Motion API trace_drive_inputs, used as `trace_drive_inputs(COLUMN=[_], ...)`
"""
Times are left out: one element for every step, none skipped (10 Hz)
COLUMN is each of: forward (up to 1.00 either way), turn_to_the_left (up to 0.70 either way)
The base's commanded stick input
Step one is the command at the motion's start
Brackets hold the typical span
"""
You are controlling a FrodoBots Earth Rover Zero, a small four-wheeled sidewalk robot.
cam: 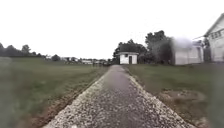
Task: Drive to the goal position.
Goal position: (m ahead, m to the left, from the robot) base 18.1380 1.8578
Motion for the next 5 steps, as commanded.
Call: trace_drive_inputs(forward=[0.70,0.70,0.70,0.70,0.70], turn_to_the_left=[0.00,0.00,0.00,0.00,0.00])
